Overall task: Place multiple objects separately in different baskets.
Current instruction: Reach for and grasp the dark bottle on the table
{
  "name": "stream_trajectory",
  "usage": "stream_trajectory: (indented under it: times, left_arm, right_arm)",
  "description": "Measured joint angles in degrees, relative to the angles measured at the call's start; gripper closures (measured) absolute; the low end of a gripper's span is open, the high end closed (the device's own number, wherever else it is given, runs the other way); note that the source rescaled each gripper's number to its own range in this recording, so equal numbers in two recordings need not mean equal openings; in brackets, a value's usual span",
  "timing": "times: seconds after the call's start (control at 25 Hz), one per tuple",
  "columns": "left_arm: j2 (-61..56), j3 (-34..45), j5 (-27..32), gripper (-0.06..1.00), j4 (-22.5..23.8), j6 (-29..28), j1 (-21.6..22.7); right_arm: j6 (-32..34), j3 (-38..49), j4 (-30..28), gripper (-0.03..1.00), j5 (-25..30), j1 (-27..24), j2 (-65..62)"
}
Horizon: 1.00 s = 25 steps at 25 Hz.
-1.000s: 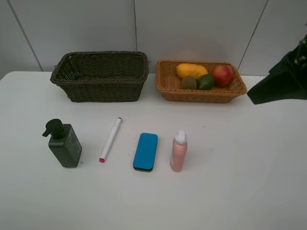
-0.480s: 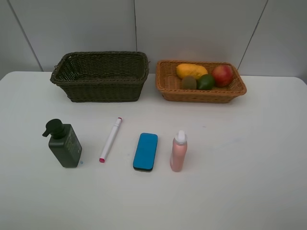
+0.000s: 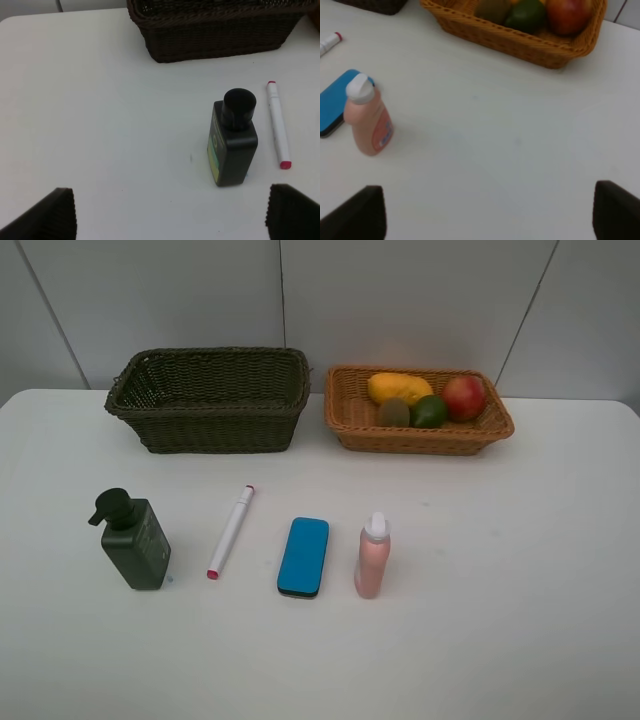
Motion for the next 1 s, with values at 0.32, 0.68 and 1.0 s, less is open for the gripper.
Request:
stream_trajectory:
  times: [0.32,0.68,1.0]
  left_arm:
    - [0.00,0.00,0.00,-0.06,0.00,0.00,0.00]
    - [0.00,0.00,0.00,-0.06,0.00,0.00,0.00]
    - [0.00,0.00,0.00,-0.06,0.00,0.00,0.00]
  right_arm:
    - [4.76,0.69,-3.13,-0.03,-2.03,-2.05,-6.93]
    - [5.61,0.68,-3.98,-0.03,-2.09,-2.46,-6.96]
    - [5.69,0.68,-4.12,-0.03,-2.14,-2.56,-6.96]
